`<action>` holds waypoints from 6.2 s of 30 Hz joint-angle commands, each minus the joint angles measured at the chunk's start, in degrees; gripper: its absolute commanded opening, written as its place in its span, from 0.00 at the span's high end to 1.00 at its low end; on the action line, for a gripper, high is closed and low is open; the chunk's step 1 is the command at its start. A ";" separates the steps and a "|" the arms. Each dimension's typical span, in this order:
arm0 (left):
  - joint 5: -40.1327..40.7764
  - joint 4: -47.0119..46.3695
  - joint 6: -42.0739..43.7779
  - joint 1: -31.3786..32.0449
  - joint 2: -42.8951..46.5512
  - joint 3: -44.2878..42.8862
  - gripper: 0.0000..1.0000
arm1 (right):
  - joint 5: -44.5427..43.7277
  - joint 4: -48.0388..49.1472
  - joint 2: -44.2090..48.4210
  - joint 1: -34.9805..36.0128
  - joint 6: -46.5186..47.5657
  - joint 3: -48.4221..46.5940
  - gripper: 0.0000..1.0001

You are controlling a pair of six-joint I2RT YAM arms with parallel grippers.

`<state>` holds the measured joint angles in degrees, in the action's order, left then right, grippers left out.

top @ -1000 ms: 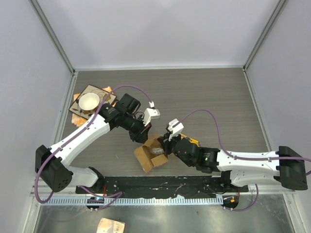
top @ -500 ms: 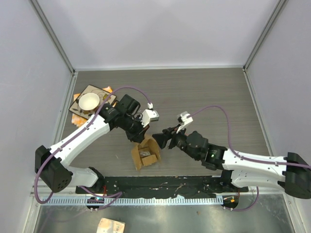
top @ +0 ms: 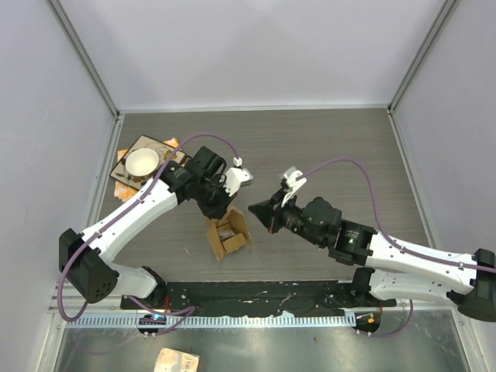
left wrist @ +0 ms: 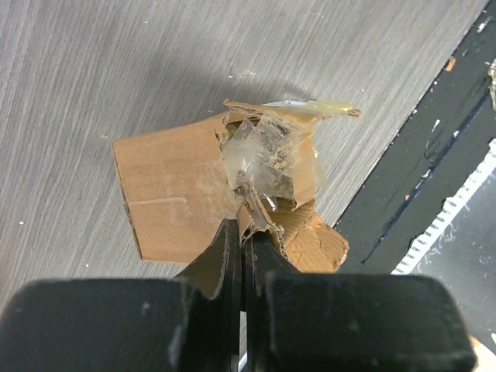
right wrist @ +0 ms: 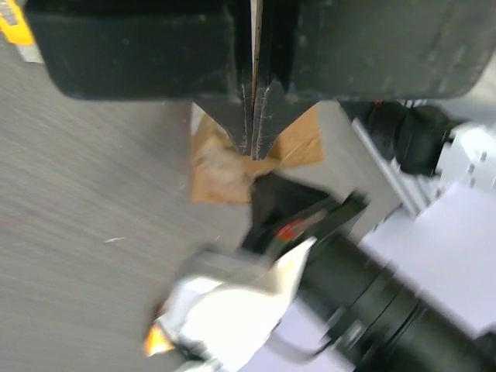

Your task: Unpack the express box

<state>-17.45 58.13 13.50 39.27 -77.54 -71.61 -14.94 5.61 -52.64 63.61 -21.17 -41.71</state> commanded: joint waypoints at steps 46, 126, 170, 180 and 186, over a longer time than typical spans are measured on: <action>2.77 -6.89 -2.51 1.78 7.57 3.76 1.00 | -19.34 16.99 -25.23 17.77 -4.14 6.91 0.82; -1.70 -5.92 -4.09 8.90 6.52 5.26 1.00 | -29.88 46.07 -42.36 18.92 11.24 11.39 0.46; -1.00 -6.01 -4.80 8.81 3.80 4.47 1.00 | -25.49 40.97 -34.89 19.88 9.38 16.32 0.75; -4.69 -5.31 -4.45 8.81 4.24 4.38 1.00 | -32.61 50.11 -42.71 19.97 16.24 13.86 0.52; -6.54 -4.78 -4.01 8.81 4.59 4.64 1.00 | -33.93 55.11 -46.67 19.88 18.26 13.15 0.53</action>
<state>-20.86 53.25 9.21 47.94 -74.22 -65.23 -45.60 52.77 -97.10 83.20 -5.41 -26.65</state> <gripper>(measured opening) 0.027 0.476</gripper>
